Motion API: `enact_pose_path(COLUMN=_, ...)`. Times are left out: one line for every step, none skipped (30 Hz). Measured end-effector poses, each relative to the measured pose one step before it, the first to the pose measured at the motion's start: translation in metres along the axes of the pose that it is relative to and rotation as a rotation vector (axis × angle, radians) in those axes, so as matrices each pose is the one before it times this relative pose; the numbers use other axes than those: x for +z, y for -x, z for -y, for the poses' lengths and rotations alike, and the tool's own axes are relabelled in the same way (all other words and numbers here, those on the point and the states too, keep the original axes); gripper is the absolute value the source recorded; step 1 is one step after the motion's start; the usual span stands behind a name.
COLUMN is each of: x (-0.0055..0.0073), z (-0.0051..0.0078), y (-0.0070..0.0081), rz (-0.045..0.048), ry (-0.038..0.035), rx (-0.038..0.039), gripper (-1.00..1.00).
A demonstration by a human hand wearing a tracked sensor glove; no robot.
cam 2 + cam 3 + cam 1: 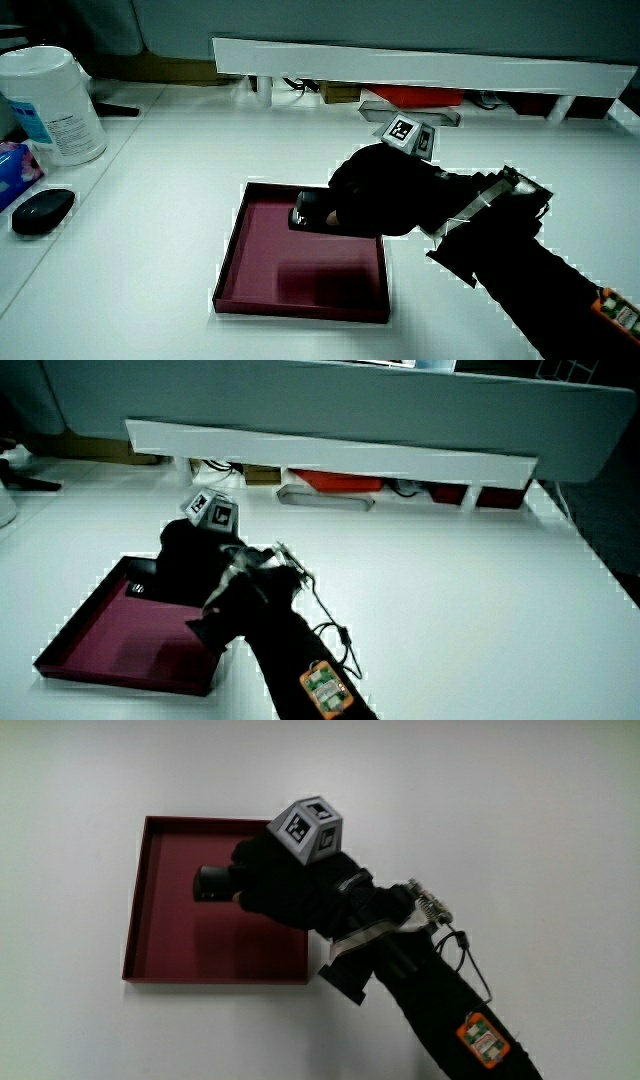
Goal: Place stapper into plate
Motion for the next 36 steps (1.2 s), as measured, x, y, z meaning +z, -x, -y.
enact_pose_path(x=-0.00755, z=-0.00388, y=-0.00461, rz=0.03855, ry=0.01468, rx=-0.01107, gripper=0.00)
enact_pose_path(x=-0.00552, z=-0.00243, y=-0.00149, rz=0.00502, ry=0.01159, rx=-0.00689, gripper=0.00)
enact_pose_path(x=-0.00305, z=-0.00081, y=0.00120, rz=0.00624, ry=0.00405, rx=-0.00866, gripper=0.00)
enact_pose_path(x=-0.00493, z=-0.00223, y=-0.00222, rz=-0.00838, ry=0.01477, rx=-0.00860, gripper=0.00)
enact_pose_path(x=-0.00530, z=-0.00245, y=-0.00195, rz=0.00514, ry=0.01133, rx=-0.00902, gripper=0.00)
enact_pose_path(x=-0.00309, z=-0.00088, y=0.00068, rz=-0.00094, ry=0.01543, rx=0.00685, gripper=0.00)
enact_pose_path(x=-0.00499, z=-0.00214, y=-0.00284, rz=0.01186, ry=0.00443, rx=-0.01063, gripper=0.00)
enact_pose_path(x=-0.00209, z=-0.00062, y=0.00050, rz=-0.00537, ry=0.00432, rx=0.00233, gripper=0.00)
enact_pose_path(x=-0.00327, z=-0.00149, y=-0.00051, rz=0.00812, ry=0.01105, rx=-0.00868, gripper=0.00)
enact_pose_path(x=-0.00417, z=-0.00203, y=-0.00201, rz=-0.00639, ry=0.01240, rx=0.00109, gripper=0.00)
enact_pose_path(x=-0.00342, z=-0.00141, y=-0.00203, rz=0.00985, ry=0.00414, rx=-0.00997, gripper=0.00)
enact_pose_path(x=-0.00350, z=-0.00211, y=-0.00238, rz=-0.00126, ry=0.01079, rx=0.00039, gripper=0.00)
enact_pose_path(x=-0.00203, z=-0.00071, y=-0.00009, rz=-0.00343, ry=0.00320, rx=-0.00307, gripper=0.00)
enact_pose_path(x=-0.00193, z=-0.00069, y=0.00031, rz=0.00850, ry=0.00188, rx=-0.01178, gripper=0.00)
enact_pose_path(x=-0.00330, z=-0.00185, y=-0.00113, rz=0.00732, ry=0.00537, rx=-0.00130, gripper=0.00)
enact_pose_path(x=-0.00420, z=-0.00211, y=-0.00259, rz=0.01274, ry=0.00697, rx=-0.00641, gripper=0.00)
enact_pose_path(x=-0.00257, z=-0.00065, y=-0.00105, rz=-0.00369, ry=0.01499, rx=-0.00680, gripper=0.00)
enact_pose_path(x=-0.00126, z=-0.00080, y=-0.00028, rz=-0.00196, ry=0.00134, rx=-0.00059, gripper=0.00)
enact_pose_path(x=-0.00033, z=-0.00034, y=-0.00048, rz=-0.00489, ry=-0.00387, rx=-0.00053, gripper=0.00)
enact_pose_path(x=-0.00121, z=-0.00171, y=-0.00218, rz=0.00616, ry=0.00682, rx=-0.01654, gripper=0.00)
enact_pose_path(x=0.00178, z=0.00120, y=0.00253, rz=0.00192, ry=-0.00229, rx=0.01490, gripper=0.00)
enact_pose_path(x=-0.00045, z=0.00027, y=0.00020, rz=-0.00360, ry=0.00940, rx=0.00178, gripper=0.00)
enact_pose_path(x=-0.00175, z=-0.00089, y=-0.00254, rz=0.00543, ry=-0.00498, rx=-0.00901, gripper=0.00)
enact_pose_path(x=0.00208, z=0.00216, y=0.00148, rz=-0.00132, ry=-0.01450, rx=0.00096, gripper=0.00)
enact_pose_path(x=-0.00006, z=-0.00009, y=-0.00026, rz=-0.00137, ry=0.00540, rx=-0.00173, gripper=0.00)
enact_pose_path(x=-0.00140, z=-0.00090, y=-0.00125, rz=-0.01020, ry=0.01122, rx=0.00812, gripper=0.00)
enact_pose_path(x=-0.00038, z=0.00004, y=-0.00099, rz=0.01024, ry=-0.00401, rx=-0.01098, gripper=-0.06)
enact_pose_path(x=-0.00119, z=-0.00082, y=-0.00226, rz=-0.00641, ry=-0.00266, rx=-0.00400, gripper=-0.12)
enact_pose_path(x=-0.00034, z=-0.00025, y=-0.00100, rz=0.00190, ry=0.00026, rx=0.00261, gripper=-0.18)
enact_pose_path(x=0.00186, z=0.00173, y=0.00149, rz=-0.00576, ry=0.00260, rx=0.00185, gripper=-0.24)
enact_pose_path(x=0.00062, z=0.00046, y=0.00008, rz=-0.00716, ry=0.00136, rx=0.00137, gripper=-0.29)
enact_pose_path(x=-0.00044, z=0.00032, y=-0.00044, rz=-0.00299, ry=0.00217, rx=-0.00537, gripper=-0.35)
enact_pose_path(x=-0.00188, z=-0.00105, y=-0.00248, rz=0.00306, ry=0.00394, rx=-0.00146, gripper=-0.41)
enact_pose_path(x=-0.00065, z=0.00013, y=-0.00171, rz=-0.00777, ry=0.01720, rx=-0.00220, gripper=-0.47)
enact_pose_path(x=0.00182, z=0.00241, y=0.00011, rz=-0.01793, ry=0.00456, rx=0.00849, gripper=-0.53)
enact_pose_path(x=0.00162, z=0.00209, y=-0.00090, rz=0.00258, ry=0.00460, rx=-0.00814, gripper=-0.59)
